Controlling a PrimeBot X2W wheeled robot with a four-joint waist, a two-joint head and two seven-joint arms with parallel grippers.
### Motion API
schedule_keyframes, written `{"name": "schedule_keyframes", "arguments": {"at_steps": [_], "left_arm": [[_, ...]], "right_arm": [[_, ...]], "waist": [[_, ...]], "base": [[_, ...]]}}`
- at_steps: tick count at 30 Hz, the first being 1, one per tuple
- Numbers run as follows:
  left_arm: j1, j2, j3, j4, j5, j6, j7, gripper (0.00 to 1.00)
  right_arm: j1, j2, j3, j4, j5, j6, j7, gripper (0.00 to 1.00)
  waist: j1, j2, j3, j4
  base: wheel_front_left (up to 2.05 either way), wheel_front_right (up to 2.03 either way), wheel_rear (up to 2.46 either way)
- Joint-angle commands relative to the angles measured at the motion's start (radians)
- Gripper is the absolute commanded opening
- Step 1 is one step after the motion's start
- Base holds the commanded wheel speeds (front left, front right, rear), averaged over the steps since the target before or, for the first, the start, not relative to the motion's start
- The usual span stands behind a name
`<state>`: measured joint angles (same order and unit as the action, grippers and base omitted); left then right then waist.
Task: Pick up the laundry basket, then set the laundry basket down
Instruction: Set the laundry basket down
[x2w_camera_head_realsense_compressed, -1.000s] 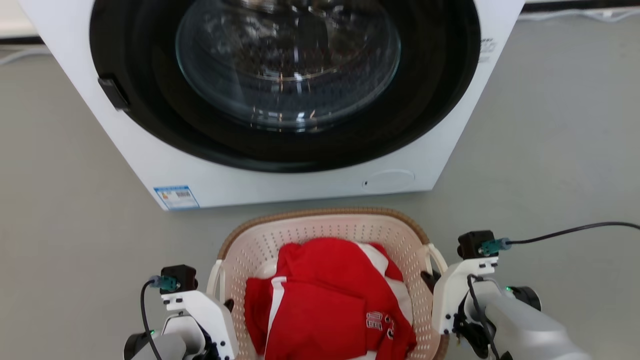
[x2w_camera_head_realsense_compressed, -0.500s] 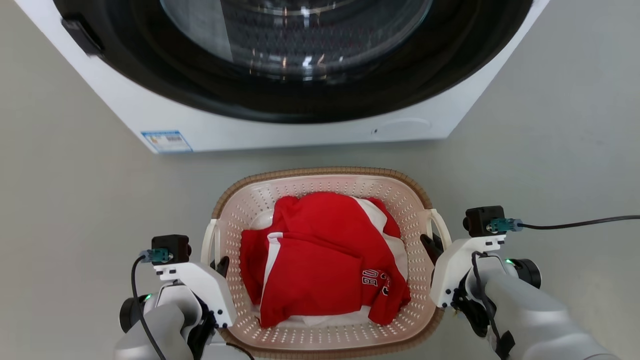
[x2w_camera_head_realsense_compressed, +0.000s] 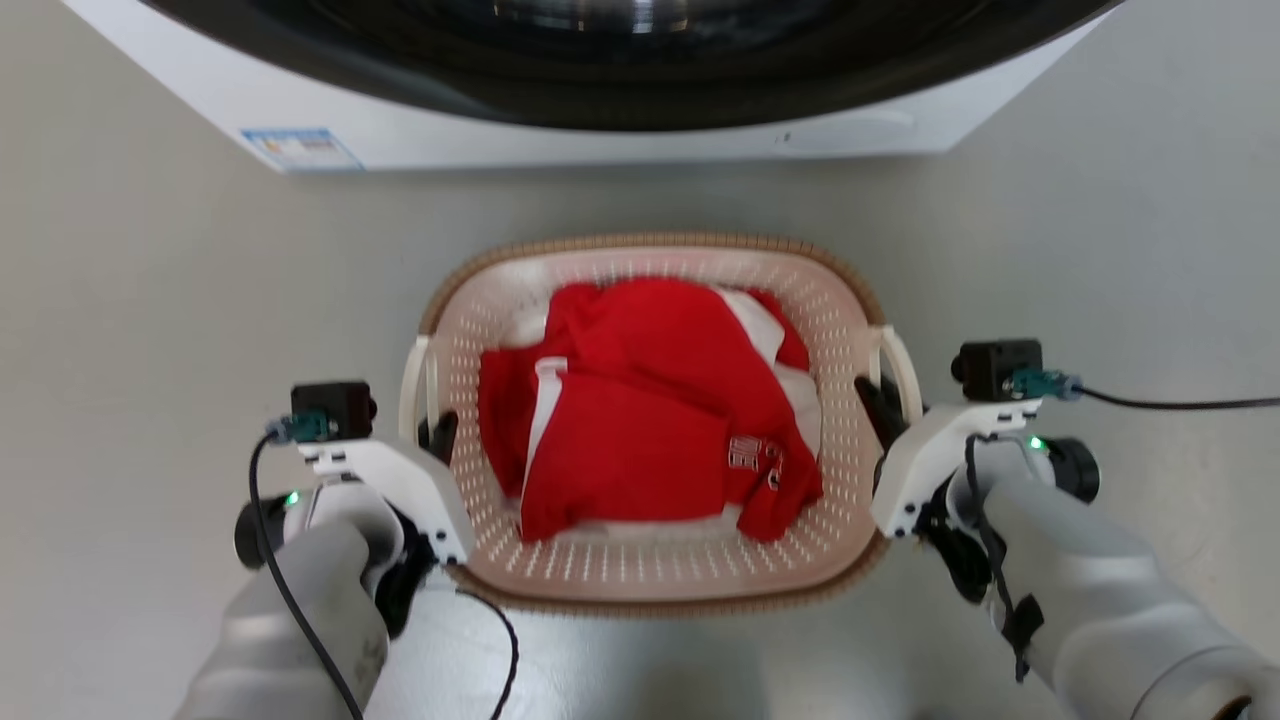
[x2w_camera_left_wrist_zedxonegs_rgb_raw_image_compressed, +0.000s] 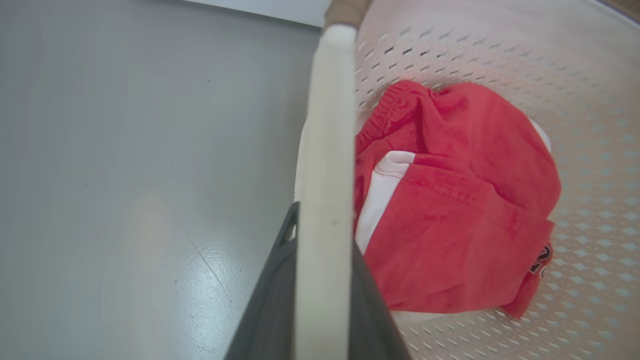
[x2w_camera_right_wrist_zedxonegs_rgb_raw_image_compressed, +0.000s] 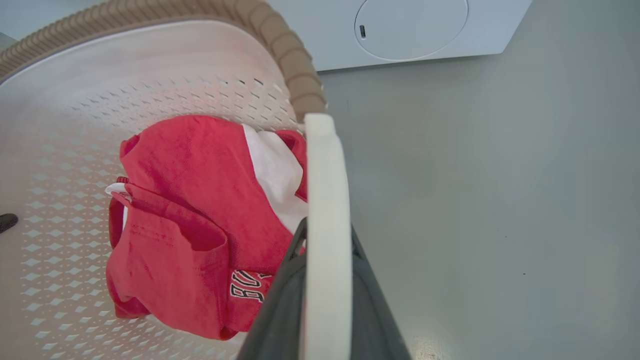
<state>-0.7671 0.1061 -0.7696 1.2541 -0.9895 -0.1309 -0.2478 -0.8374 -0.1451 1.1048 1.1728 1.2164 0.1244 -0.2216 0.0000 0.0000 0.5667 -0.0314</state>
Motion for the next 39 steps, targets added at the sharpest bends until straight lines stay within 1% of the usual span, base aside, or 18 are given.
{"name": "schedule_keyframes", "arguments": {"at_steps": [1,4,7,16,23,30,39], "left_arm": [[-0.040,0.054,0.038,-0.010,0.008,0.002,-0.013,0.00],[-0.067,0.062,0.078,-0.048,0.037,0.017,-0.014,0.00],[-0.077,0.066,0.100,-0.069,0.058,0.023,-0.014,0.00],[-0.093,0.073,0.193,-0.136,0.173,0.040,-0.014,0.00],[-0.093,0.056,0.262,-0.149,0.244,0.038,-0.014,0.00],[-0.103,0.042,0.318,-0.151,0.304,0.030,-0.014,0.00],[-0.115,0.028,0.381,-0.151,0.371,0.021,-0.014,0.00]], "right_arm": [[0.005,-0.023,0.006,0.000,0.002,0.006,-0.025,0.00],[-0.021,-0.028,-0.007,0.001,-0.005,0.006,-0.037,0.00],[-0.037,-0.031,-0.020,-0.001,-0.013,0.006,-0.039,0.00],[-0.063,-0.048,-0.157,-0.044,-0.122,0.006,-0.040,0.00],[-0.044,-0.045,-0.260,-0.062,-0.213,0.006,-0.040,0.00],[-0.038,-0.026,-0.328,-0.062,-0.283,0.006,-0.040,0.00],[-0.037,-0.012,-0.395,-0.062,-0.343,0.006,-0.040,0.00]], "waist": [[0.0000,0.0000,0.055,0.007],[0.0000,0.0000,0.119,0.017],[0.0000,0.0000,0.148,0.021],[0.0000,0.0000,0.241,0.025],[0.0000,0.0000,0.273,0.033],[0.0000,0.0000,0.310,0.040],[0.0000,0.0000,0.345,0.042]], "base": [[0.00,0.00,0.00],[0.00,0.00,0.00],[0.00,0.00,0.00],[0.00,0.00,0.00],[0.00,0.00,0.00],[0.00,0.00,0.00],[0.00,0.00,0.00]]}}
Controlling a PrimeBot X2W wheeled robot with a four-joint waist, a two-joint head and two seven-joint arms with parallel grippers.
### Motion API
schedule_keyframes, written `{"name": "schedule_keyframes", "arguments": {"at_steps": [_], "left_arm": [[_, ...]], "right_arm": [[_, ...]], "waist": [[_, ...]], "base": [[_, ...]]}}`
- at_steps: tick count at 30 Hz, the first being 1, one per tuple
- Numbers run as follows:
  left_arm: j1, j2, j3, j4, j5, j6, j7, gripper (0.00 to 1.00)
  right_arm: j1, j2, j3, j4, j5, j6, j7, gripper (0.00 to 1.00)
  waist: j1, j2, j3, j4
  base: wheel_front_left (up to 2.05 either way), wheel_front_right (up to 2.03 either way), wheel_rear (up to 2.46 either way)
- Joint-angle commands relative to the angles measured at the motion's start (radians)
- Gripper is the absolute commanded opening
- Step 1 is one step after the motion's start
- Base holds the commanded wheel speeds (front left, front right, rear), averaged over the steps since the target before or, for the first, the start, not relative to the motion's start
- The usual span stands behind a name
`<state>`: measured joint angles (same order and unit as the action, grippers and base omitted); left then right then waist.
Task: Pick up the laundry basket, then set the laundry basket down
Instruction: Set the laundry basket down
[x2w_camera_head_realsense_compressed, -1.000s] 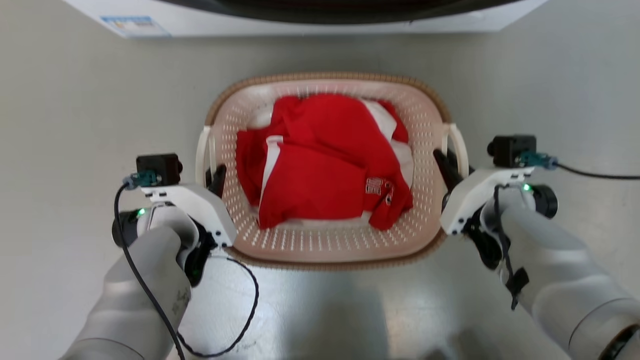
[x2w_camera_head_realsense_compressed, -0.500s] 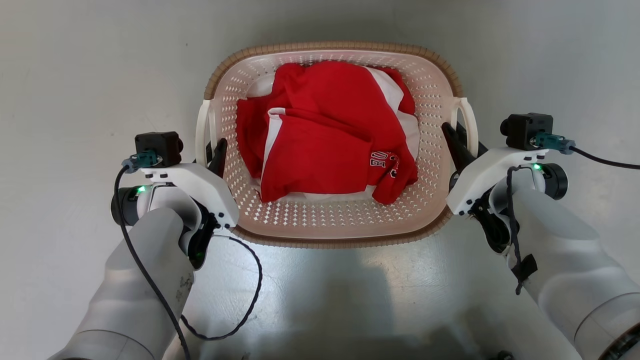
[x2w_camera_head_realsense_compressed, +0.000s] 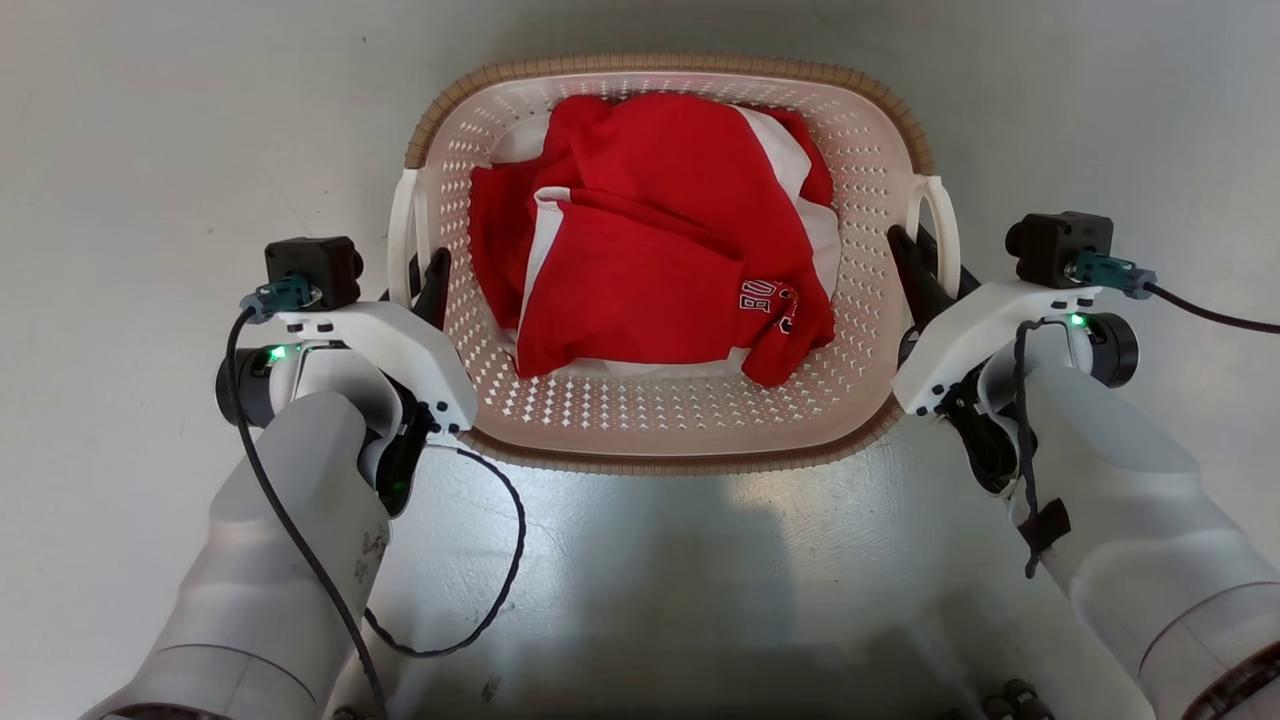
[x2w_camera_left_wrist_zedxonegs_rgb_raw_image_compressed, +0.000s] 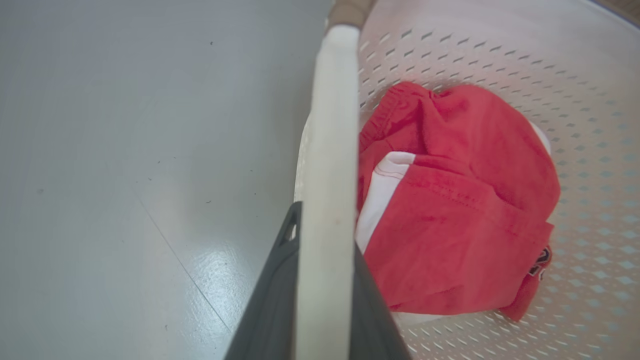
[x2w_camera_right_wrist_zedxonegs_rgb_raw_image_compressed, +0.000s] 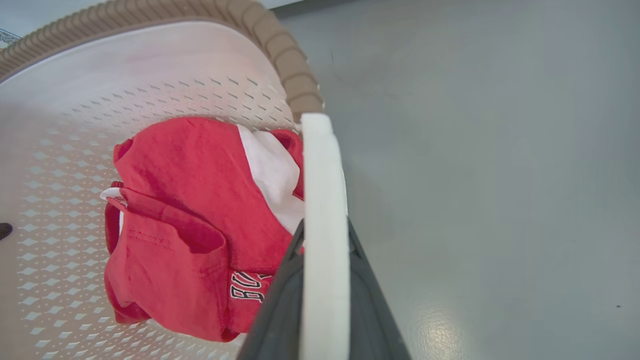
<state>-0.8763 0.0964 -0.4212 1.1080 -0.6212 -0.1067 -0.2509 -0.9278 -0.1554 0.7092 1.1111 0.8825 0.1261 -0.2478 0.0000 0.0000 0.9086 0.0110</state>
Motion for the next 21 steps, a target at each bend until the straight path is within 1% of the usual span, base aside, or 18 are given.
{"name": "schedule_keyframes", "arguments": {"at_steps": [1,6,7,8,9,10,21], "left_arm": [[-0.008,0.036,0.038,-0.004,0.009,-0.005,-0.011,0.00],[-0.011,0.029,0.065,-0.001,0.038,-0.010,-0.011,0.00],[-0.011,0.027,0.070,0.002,0.043,-0.011,-0.011,0.00],[-0.011,0.026,0.075,0.005,0.047,-0.012,-0.011,0.35],[-0.012,0.023,0.079,0.008,0.051,-0.013,-0.011,0.82],[-0.012,0.021,0.084,0.012,0.054,-0.014,-0.011,1.00],[-0.011,0.009,0.125,0.027,0.087,-0.020,-0.011,1.00]], "right_arm": [[0.053,0.000,-0.005,0.000,-0.014,0.005,-0.014,0.00],[0.053,0.009,-0.031,0.013,-0.037,0.005,-0.014,0.00],[0.054,0.012,-0.036,0.018,-0.038,0.005,-0.014,0.15],[0.054,0.016,-0.041,0.024,-0.040,0.005,-0.014,0.36],[0.054,0.020,-0.045,0.030,-0.041,0.005,-0.014,0.95],[0.054,0.023,-0.049,0.034,-0.042,0.005,-0.014,1.00],[0.054,0.036,-0.087,0.038,-0.067,0.005,-0.014,1.00]], "waist": [[0.0000,0.0000,0.006,0.000],[0.0000,0.0000,0.014,-0.002],[0.0000,0.0000,0.014,-0.002],[0.0000,0.0000,0.015,-0.002],[0.0000,0.0000,0.014,-0.002],[0.0000,0.0000,0.014,-0.002],[0.0000,0.0000,0.004,-0.003]], "base": [[0.00,0.00,0.00],[0.00,0.00,0.00],[0.00,0.00,0.00],[0.00,0.00,0.00],[0.00,0.00,0.00],[0.00,0.00,0.00],[0.00,0.00,0.00]]}}
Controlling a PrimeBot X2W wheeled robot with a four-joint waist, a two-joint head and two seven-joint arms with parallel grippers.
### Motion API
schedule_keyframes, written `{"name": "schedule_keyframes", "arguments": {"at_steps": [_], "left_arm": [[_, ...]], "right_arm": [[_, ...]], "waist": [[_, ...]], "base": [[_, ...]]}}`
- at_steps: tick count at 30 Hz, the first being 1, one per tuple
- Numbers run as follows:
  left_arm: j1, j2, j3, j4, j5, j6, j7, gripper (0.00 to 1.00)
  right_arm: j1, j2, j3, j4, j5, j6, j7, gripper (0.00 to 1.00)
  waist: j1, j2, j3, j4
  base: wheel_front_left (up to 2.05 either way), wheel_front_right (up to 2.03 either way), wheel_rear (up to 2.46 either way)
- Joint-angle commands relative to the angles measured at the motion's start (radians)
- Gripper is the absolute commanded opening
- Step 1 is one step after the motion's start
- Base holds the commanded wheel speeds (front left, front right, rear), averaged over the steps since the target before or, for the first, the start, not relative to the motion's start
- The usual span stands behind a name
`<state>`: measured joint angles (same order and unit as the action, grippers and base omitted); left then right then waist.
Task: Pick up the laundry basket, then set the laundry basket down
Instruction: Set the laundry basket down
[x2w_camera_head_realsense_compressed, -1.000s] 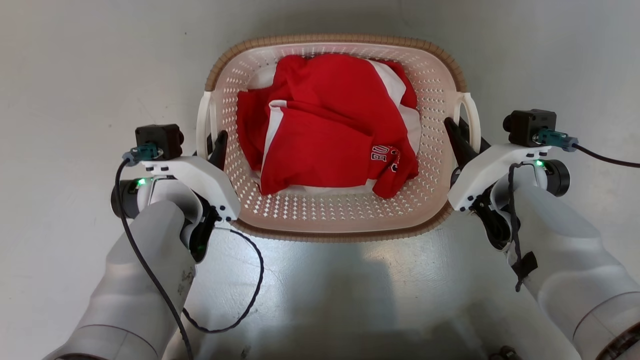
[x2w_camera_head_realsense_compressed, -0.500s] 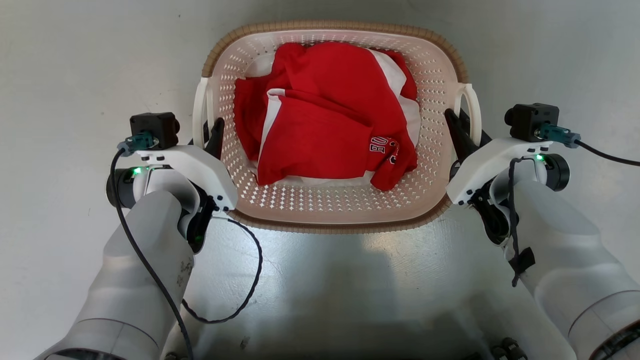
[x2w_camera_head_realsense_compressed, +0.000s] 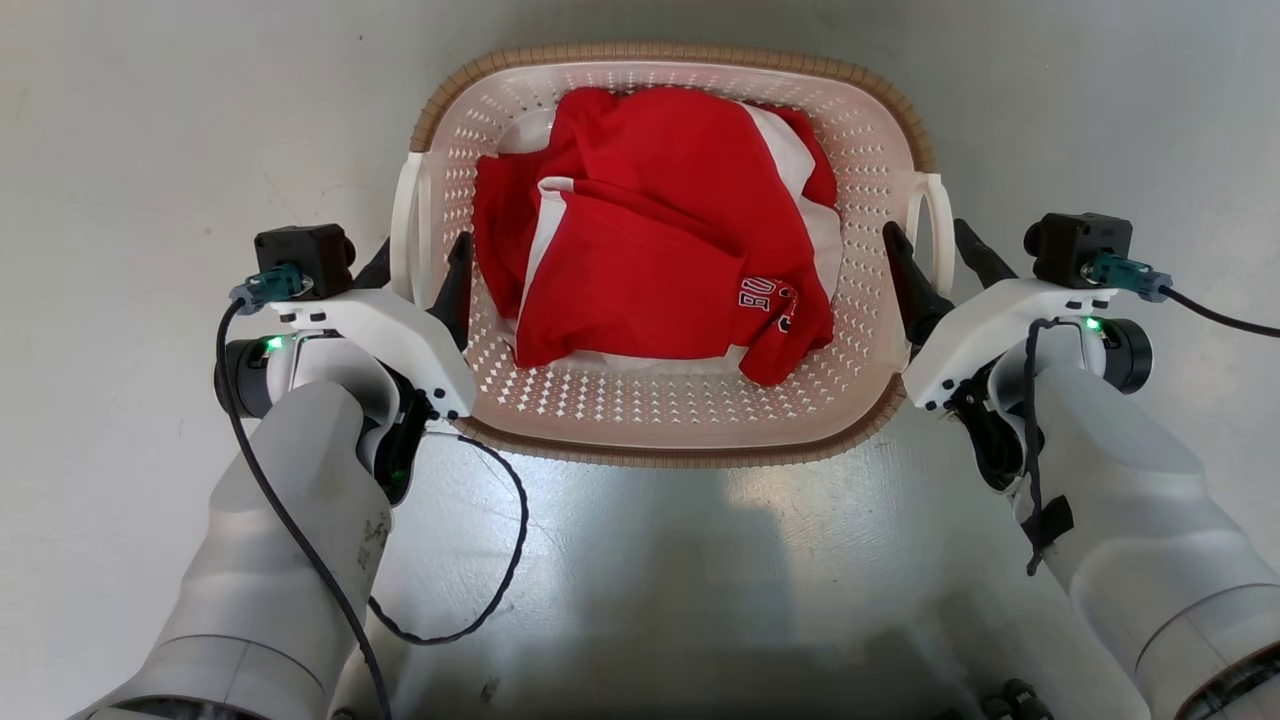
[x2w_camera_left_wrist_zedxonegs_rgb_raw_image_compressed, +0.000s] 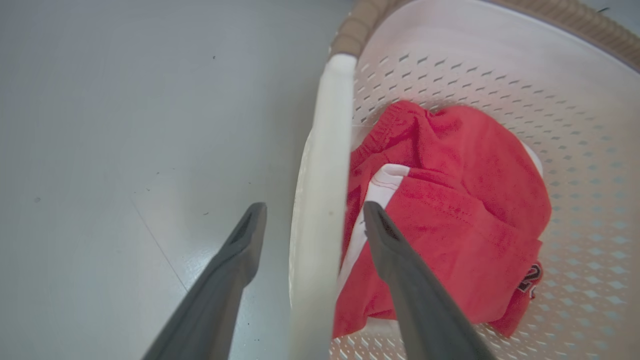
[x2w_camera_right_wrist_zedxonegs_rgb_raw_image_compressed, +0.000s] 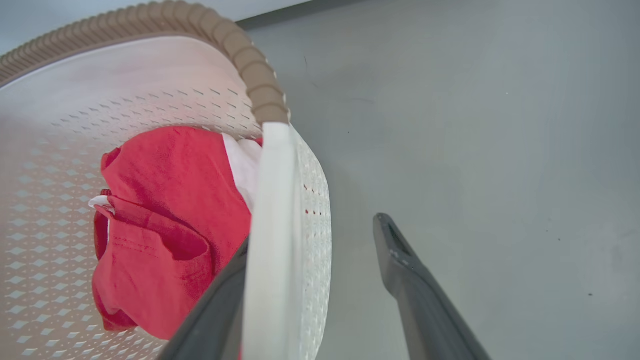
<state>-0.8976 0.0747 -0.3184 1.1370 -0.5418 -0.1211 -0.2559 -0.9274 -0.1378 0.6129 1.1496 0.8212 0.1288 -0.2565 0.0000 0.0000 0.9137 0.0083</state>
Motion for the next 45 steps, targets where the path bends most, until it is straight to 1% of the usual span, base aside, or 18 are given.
{"name": "schedule_keyframes", "arguments": {"at_steps": [1,7,13,14,19,21,22,25,26,29,31,32,33,38,41,45], "left_arm": [[0.011,0.029,0.025,-0.002,0.011,-0.006,-0.006,1.00],[0.033,0.026,0.053,-0.009,0.024,-0.008,-0.006,1.00],[0.071,0.031,0.073,-0.034,0.049,-0.009,-0.006,1.00],[0.106,0.036,0.089,-0.057,0.059,-0.009,-0.006,1.00],[0.172,0.040,0.095,-0.087,0.070,-0.009,-0.006,1.00],[0.200,0.042,0.098,-0.104,0.070,-0.009,-0.006,1.00],[0.228,0.043,0.105,-0.122,0.071,-0.009,-0.006,1.00],[0.273,0.047,0.116,-0.160,0.078,-0.009,-0.006,1.00],[0.300,0.053,0.114,-0.193,0.098,-0.009,-0.006,1.00],[0.344,0.054,0.135,-0.256,0.120,-0.009,-0.006,1.00],[0.404,0.045,0.177,-0.325,0.138,-0.010,-0.006,1.00],[0.418,0.042,0.183,-0.339,0.141,-0.010,-0.006,1.00],[0.454,0.037,0.197,-0.378,0.151,-0.010,-0.006,1.00],[0.505,0.034,0.215,-0.446,0.167,-0.010,-0.006,1.00],[0.547,0.028,0.227,-0.498,0.168,-0.010,-0.006,1.00],[0.590,0.027,0.238,-0.556,0.179,-0.010,-0.006,1.00]], "right_arm": [[0.055,0.019,0.006,-0.001,-0.009,0.002,-0.005,1.00],[0.073,0.026,-0.010,-0.008,-0.023,0.002,-0.005,1.00],[0.112,0.034,-0.028,-0.017,-0.023,0.002,-0.005,1.00],[0.134,0.041,-0.046,-0.027,-0.010,0.002,-0.005,1.00],[0.181,0.044,-0.060,-0.056,-0.011,0.002,-0.005,1.00],[0.200,0.043,-0.067,-0.083,-0.019,0.002,-0.005,1.00],[0.223,0.040,-0.074,-0.112,-0.027,0.002,-0.005,1.00],[0.256,0.029,-0.093,-0.156,-0.052,0.002,-0.005,1.00],[0.280,0.026,-0.112,-0.188,-0.071,0.002,-0.005,1.00],[0.322,0.029,-0.147,-0.233,-0.091,0.002,-0.005,1.00],[0.378,0.033,-0.182,-0.297,-0.120,0.002,-0.005,1.00],[0.390,0.033,-0.191,-0.313,-0.128,0.002,-0.005,1.00],[0.425,0.029,-0.211,-0.350,-0.160,0.002,-0.005,1.00],[0.471,0.026,-0.247,-0.409,-0.210,0.002,-0.005,1.00],[0.514,0.025,-0.295,-0.447,-0.244,0.002,-0.005,1.00],[0.559,0.022,-0.331,-0.496,-0.324,0.002,-0.005,1.00]], "waist": [[0.0000,0.0000,-0.003,0.000],[0.0000,0.0000,-0.040,-0.010],[0.0000,0.0000,-0.112,-0.023],[0.0000,0.0000,-0.161,-0.034],[0.0000,0.0000,-0.264,-0.049],[0.0000,0.0000,-0.309,-0.053],[0.0000,0.0000,-0.354,-0.057],[0.0000,0.0000,-0.421,-0.063],[0.0000,0.0000,-0.463,-0.066],[0.0000,0.0000,-0.524,-0.066],[0.0000,0.0000,-0.601,-0.064],[0.0000,0.0000,-0.618,-0.064],[0.0000,0.0000,-0.663,-0.060],[0.0000,0.0000,-0.725,-0.054],[0.0000,0.0000,-0.772,-0.048],[0.0000,0.0000,-0.816,-0.046]], "base": [[0.00,0.00,0.00],[0.00,0.00,0.00],[0.00,0.00,0.00],[0.00,0.00,0.00],[0.00,0.00,0.00],[0.00,0.00,0.00],[0.00,0.00,0.00],[0.00,0.00,0.00],[0.00,0.00,0.00],[0.00,0.00,0.00],[0.00,0.00,0.00],[0.00,0.00,0.00],[0.00,0.00,0.00],[0.00,0.00,0.00],[0.00,0.00,0.00],[0.00,0.00,0.00]]}}
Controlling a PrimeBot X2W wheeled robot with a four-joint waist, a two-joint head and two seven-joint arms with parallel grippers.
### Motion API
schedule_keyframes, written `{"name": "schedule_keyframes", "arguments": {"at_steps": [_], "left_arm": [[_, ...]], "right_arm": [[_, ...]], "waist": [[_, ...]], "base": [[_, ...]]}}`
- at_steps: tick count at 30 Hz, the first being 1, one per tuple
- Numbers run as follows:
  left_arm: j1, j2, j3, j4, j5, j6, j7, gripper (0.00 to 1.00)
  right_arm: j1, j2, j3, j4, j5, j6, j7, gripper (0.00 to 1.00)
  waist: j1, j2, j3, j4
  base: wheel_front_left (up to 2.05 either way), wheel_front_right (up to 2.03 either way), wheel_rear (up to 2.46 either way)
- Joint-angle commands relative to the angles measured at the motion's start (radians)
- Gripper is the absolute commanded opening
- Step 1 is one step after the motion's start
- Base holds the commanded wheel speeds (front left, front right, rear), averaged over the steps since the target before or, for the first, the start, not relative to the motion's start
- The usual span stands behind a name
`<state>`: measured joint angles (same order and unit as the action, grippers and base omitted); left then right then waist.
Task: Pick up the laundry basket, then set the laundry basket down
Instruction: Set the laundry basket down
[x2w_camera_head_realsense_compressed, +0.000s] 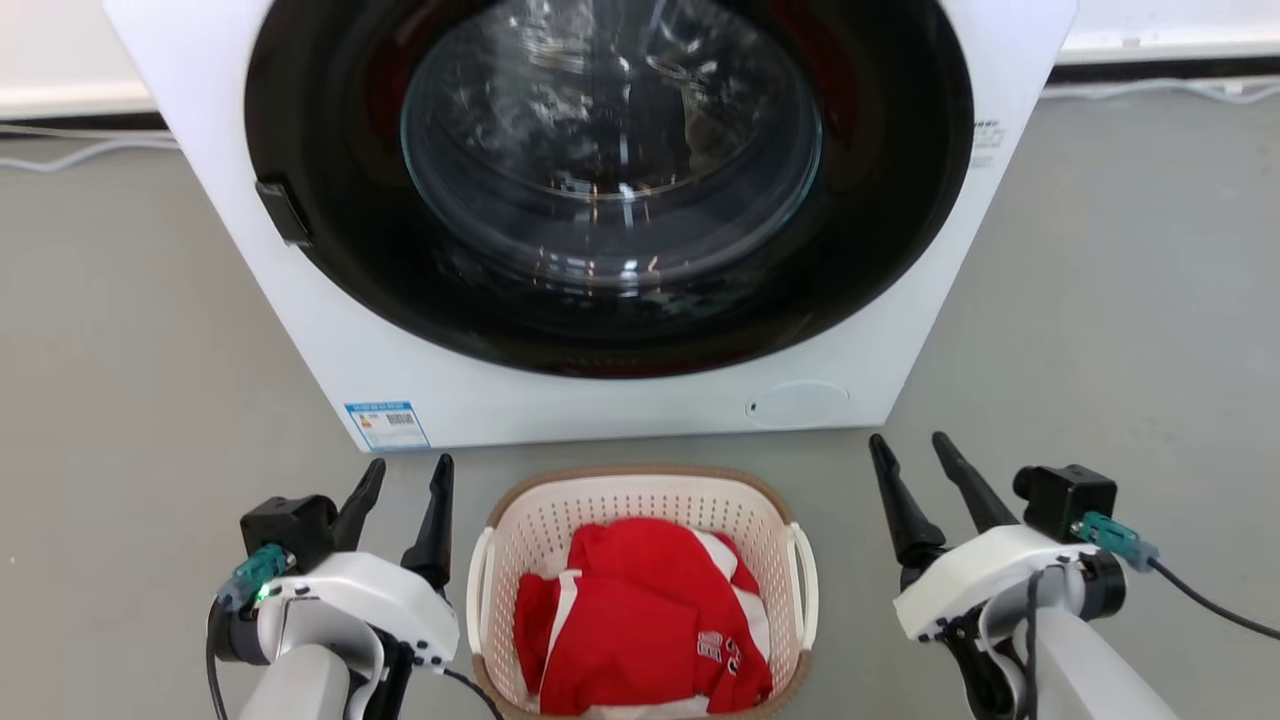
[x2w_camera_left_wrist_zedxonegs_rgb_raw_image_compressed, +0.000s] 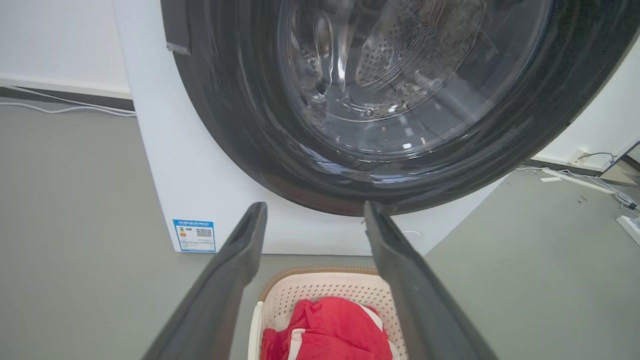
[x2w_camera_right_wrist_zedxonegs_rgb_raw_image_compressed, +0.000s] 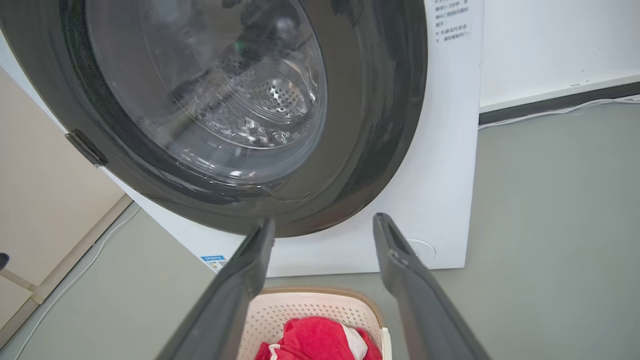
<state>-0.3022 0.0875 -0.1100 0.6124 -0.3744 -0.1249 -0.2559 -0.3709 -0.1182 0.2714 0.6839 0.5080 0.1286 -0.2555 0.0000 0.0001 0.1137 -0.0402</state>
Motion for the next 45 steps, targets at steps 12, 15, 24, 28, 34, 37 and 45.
{"name": "schedule_keyframes", "arguments": {"at_steps": [12,15,24,28,34,37,45], "left_arm": [[0.092,-0.004,0.095,-0.191,0.079,-0.006,-0.006,1.00],[0.113,-0.012,0.106,-0.241,0.074,-0.006,-0.006,1.00],[0.155,-0.025,0.103,-0.338,0.063,-0.006,-0.006,1.00],[0.163,-0.028,0.099,-0.349,0.070,-0.006,-0.006,1.00],[0.163,-0.031,0.093,-0.349,0.067,-0.006,-0.006,1.00],[0.162,-0.032,0.092,-0.348,0.068,-0.006,-0.006,1.00],[0.162,-0.033,0.089,-0.344,0.068,-0.006,-0.006,1.00]], "right_arm": [[0.143,0.001,-0.149,-0.225,-0.159,0.002,-0.006,1.00],[0.163,0.009,-0.187,-0.265,-0.197,0.002,-0.006,1.00],[0.198,0.027,-0.258,-0.336,-0.261,0.002,-0.006,1.00],[0.208,0.036,-0.269,-0.361,-0.276,0.002,-0.006,1.00],[0.210,0.041,-0.273,-0.372,-0.289,0.002,-0.006,1.00],[0.210,0.043,-0.275,-0.375,-0.296,0.002,-0.006,1.00],[0.210,0.045,-0.281,-0.373,-0.302,0.002,-0.006,1.00]], "waist": [[0.0000,-0.0001,-0.099,0.014],[0.0000,-0.0001,-0.104,0.015],[0.0000,-0.0001,-0.100,0.026],[0.0000,-0.0001,-0.093,0.029],[0.0000,-0.0001,-0.086,0.027],[0.0000,-0.0001,-0.086,0.026],[0.0000,-0.0001,-0.090,0.022]], "base": [[0.00,0.00,0.00],[0.00,0.00,0.00],[0.00,0.00,0.00],[0.00,0.00,0.00],[0.00,0.00,0.00],[0.00,0.00,0.00],[0.00,0.00,0.00]]}}
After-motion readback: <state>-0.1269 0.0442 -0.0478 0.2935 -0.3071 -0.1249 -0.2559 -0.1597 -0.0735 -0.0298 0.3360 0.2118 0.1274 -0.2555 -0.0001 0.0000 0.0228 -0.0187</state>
